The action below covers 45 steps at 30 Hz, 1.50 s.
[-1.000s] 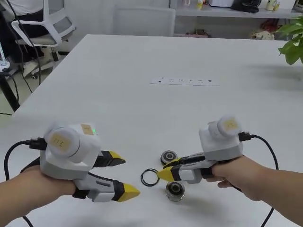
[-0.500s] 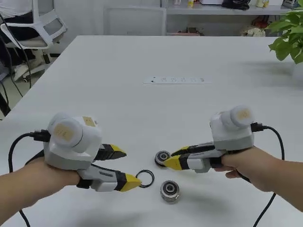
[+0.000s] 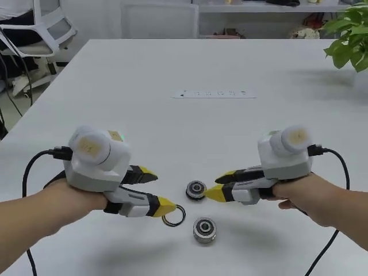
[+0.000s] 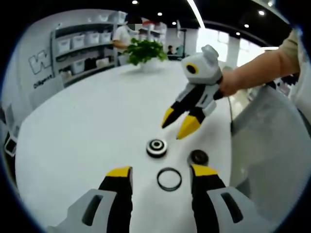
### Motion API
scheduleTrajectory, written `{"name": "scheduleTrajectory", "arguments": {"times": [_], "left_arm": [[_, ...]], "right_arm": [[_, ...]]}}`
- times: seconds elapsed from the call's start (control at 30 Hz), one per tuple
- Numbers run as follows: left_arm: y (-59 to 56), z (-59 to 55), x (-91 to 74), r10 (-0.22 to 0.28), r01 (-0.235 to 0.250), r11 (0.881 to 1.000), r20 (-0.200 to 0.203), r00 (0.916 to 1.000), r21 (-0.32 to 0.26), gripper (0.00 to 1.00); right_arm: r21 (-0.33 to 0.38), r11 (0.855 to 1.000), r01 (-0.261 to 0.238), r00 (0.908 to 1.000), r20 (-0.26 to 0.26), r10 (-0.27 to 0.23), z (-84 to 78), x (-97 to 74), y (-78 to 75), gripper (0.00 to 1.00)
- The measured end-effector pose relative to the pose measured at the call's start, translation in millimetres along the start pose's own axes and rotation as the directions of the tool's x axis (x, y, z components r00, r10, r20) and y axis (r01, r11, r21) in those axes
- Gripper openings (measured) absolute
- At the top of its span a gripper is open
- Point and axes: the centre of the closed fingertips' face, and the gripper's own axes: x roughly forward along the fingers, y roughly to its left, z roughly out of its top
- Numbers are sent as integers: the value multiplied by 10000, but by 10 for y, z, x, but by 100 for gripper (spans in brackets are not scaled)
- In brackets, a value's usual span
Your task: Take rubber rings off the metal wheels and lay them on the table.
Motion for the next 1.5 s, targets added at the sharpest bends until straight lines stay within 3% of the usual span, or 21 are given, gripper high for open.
{"name": "scheduleTrajectory", "arguments": {"times": [0.57,1.5], "left_arm": [[50,-6,265,-113,114,9999,-140,9998,45,42],[67,98,684,-373,383,9985,-238,9990,397,27]], "right_arm": [[-625,9980,55,9993,-358,-77,-106,201,-67,28],[-1312,9913,93,9999,-120,-110,-107,277,-62,22]]}}
